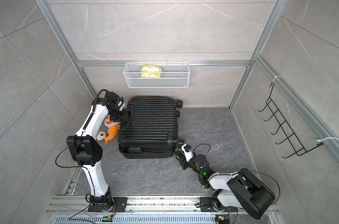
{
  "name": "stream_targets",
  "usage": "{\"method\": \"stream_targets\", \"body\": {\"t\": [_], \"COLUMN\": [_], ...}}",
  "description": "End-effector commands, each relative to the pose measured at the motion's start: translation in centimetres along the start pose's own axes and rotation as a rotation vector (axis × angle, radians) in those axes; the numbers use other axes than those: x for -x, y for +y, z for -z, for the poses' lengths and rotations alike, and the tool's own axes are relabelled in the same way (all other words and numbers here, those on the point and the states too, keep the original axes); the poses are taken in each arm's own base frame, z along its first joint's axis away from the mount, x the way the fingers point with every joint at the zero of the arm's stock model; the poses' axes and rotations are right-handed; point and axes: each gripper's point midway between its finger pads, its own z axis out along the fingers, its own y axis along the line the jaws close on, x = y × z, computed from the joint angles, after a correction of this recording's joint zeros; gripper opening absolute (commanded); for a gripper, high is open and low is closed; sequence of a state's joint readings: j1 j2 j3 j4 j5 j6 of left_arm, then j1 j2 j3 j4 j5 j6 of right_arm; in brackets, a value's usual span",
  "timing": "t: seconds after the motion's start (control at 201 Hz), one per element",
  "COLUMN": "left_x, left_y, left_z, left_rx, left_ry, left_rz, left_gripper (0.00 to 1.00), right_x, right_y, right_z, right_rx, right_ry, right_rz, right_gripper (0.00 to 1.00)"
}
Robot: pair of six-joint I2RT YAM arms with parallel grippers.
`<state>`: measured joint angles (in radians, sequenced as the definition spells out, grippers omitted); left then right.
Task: Close the suitcase zippers
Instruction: Adjust the suitcase at the center of the board, then zip the zipper on the suitcase.
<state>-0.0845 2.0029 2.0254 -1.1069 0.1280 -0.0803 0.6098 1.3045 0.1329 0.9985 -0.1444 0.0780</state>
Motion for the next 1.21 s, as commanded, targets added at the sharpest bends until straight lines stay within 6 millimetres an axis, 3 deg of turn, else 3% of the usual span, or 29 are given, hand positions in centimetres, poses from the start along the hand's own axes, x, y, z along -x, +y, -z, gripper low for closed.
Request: {"method": "stream_targets", "body": {"t": [0.0,0.125,0.484,0.693,0.847,1.201], "left_x": [1.2,1.3,1.3,1.5,1.7,1.2], "left_y": [-1.4,-1.0,0.0,-1.4,-2.3,-4.8], "left_z": [-0.4,-0.7,-2.2,-0.6,0.5,3.4], "left_rx": [-0.029,-0.010,0.026,-0.040,-0.103,-0.271], "left_ry": [-0.039,-0.050,-0.065,-0.091,-0.100,-0.083], "left_rz": [0.002,0.004,0.024,-0.028,-0.047,-0.072], "left_gripper": [0.47,0.57,0.58,0.19,0.00,0.00], "right_x": [0.0,0.1,0.2,0.2,-0.1,-0.1], "right_y": [0.0,0.1,0.0,0.1,0.2,0.0], "right_z": [0.2,0.3,0.3,0.4,0.4,-0.2], "right_rx": [-0.010,-0.009,-0.012,-0.008,-0.003,-0.010], "right_ry": [0.000,0.001,0.007,0.008,0.002,-0.013], "right_rz": [-0.007,-0.007,-0.013,-0.009,-0.008,0.022], "right_gripper": [0.42,0.42,0.42,0.41,0.41,0.38]}}
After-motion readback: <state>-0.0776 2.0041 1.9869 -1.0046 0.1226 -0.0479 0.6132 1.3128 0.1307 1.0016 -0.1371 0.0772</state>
